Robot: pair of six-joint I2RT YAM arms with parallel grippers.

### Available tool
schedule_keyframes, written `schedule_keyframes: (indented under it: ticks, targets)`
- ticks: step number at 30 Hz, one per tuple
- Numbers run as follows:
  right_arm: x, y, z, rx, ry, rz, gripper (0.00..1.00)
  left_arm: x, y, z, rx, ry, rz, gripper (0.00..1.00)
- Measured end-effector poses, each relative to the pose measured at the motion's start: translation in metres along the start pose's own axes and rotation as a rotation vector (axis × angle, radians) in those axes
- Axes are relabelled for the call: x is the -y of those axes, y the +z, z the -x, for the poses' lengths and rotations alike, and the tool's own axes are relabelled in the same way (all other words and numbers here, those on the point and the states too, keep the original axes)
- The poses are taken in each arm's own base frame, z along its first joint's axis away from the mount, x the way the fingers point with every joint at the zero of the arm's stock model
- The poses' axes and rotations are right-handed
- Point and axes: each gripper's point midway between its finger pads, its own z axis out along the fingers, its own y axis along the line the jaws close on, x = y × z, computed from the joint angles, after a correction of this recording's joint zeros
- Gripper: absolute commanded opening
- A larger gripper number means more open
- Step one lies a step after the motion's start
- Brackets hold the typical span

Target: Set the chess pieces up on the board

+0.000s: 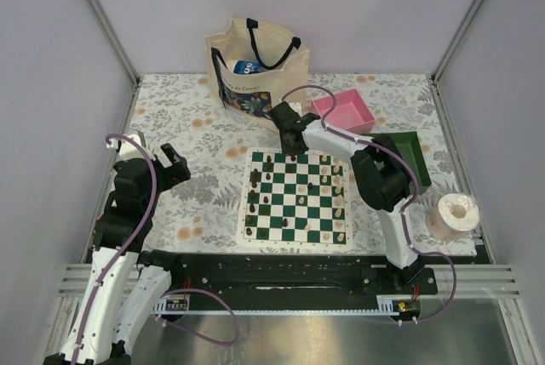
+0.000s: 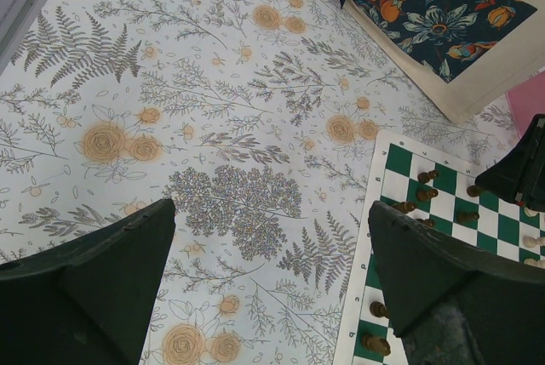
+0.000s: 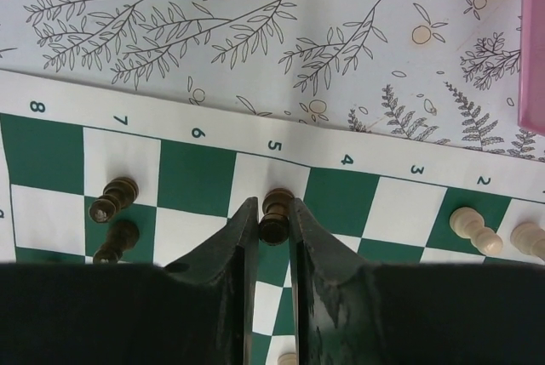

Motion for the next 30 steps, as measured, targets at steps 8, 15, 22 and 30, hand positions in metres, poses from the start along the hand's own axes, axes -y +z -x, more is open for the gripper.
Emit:
schedule_keyframes:
  ticks: [8,15,22,30]
  targets:
    - [-0.009,-0.021,0.012,0.030,0.009,0.051,0.19,0.000,0.000,0.000,-0.001,-0.001,-0.003,0.99]
    - [-0.056,-0.062,0.051,0.139,0.007,0.184,0.19,0.000,0.000,0.000,-0.002,-0.002,-0.003,0.99]
    - [-0.109,-0.068,0.064,0.164,-0.010,0.300,0.19,0.000,0.000,0.000,-0.001,-0.002,-0.002,0.99]
    - [-0.118,-0.018,0.029,0.039,-0.030,0.278,0.19,0.000,0.000,0.000,-0.002,-0.002,-0.002,0.99]
